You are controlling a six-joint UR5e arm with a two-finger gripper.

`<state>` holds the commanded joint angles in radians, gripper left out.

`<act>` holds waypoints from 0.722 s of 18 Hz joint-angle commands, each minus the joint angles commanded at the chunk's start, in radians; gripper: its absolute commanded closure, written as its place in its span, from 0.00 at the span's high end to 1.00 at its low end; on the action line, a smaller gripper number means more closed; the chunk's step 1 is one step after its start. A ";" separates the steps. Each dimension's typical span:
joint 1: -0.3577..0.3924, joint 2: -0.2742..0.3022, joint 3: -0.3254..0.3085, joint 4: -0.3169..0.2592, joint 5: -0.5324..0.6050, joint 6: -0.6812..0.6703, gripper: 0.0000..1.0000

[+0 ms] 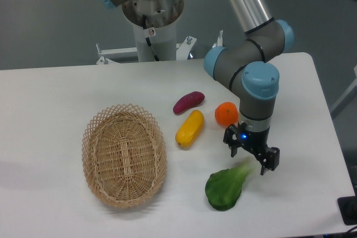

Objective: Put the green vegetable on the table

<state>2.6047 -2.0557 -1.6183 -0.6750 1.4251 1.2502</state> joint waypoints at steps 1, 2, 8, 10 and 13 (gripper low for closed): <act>0.000 0.011 0.003 0.000 0.000 -0.002 1.00; 0.005 0.020 0.009 0.000 0.000 -0.006 1.00; 0.014 0.094 0.080 -0.031 0.133 -0.009 1.00; 0.024 0.109 0.112 -0.116 0.136 -0.006 1.00; 0.049 0.131 0.143 -0.234 0.115 0.046 1.00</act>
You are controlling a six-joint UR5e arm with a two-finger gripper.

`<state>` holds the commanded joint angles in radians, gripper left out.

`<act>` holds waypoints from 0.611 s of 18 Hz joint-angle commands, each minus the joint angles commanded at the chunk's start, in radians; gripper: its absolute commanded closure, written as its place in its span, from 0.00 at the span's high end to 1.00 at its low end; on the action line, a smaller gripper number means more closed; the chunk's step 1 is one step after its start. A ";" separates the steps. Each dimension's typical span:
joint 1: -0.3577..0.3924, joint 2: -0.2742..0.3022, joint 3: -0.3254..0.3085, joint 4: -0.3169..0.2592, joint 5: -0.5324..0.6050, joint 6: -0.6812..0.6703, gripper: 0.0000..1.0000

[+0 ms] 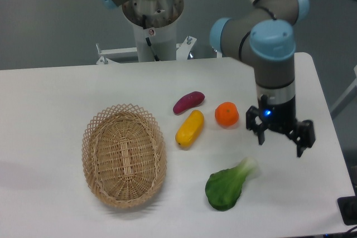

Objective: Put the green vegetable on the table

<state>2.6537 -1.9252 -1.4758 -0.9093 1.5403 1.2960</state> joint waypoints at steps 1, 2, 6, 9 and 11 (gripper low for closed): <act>0.012 0.002 0.000 -0.020 -0.017 0.018 1.00; 0.023 0.009 -0.001 -0.035 -0.026 0.044 1.00; 0.068 0.058 -0.001 -0.152 -0.023 0.201 1.00; 0.106 0.075 -0.006 -0.209 -0.025 0.278 1.00; 0.124 0.092 -0.012 -0.220 -0.025 0.313 1.00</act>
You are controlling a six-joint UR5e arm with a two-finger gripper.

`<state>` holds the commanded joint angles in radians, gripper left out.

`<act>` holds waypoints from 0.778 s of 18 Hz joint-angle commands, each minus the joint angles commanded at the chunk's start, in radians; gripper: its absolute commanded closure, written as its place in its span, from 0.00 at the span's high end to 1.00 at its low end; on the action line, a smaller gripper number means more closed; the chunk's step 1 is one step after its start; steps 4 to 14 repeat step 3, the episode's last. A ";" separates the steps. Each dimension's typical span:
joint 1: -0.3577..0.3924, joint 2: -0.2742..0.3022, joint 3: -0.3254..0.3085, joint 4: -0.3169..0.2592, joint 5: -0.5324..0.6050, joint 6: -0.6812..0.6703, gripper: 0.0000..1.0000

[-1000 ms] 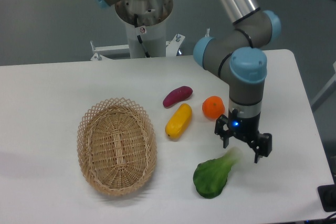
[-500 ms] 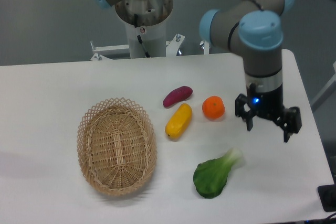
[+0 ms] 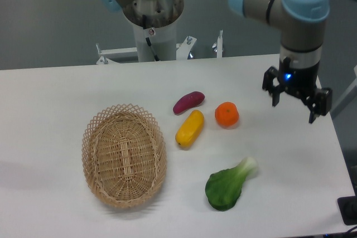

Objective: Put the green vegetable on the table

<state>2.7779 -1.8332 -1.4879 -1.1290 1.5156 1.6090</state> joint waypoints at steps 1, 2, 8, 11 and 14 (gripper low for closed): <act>0.002 0.002 -0.002 0.000 -0.002 0.002 1.00; 0.002 0.002 -0.003 0.000 -0.002 0.002 1.00; 0.003 0.002 -0.006 0.002 -0.002 0.002 1.00; 0.003 0.002 -0.006 0.002 -0.002 0.002 1.00; 0.003 0.002 -0.006 0.002 -0.002 0.002 1.00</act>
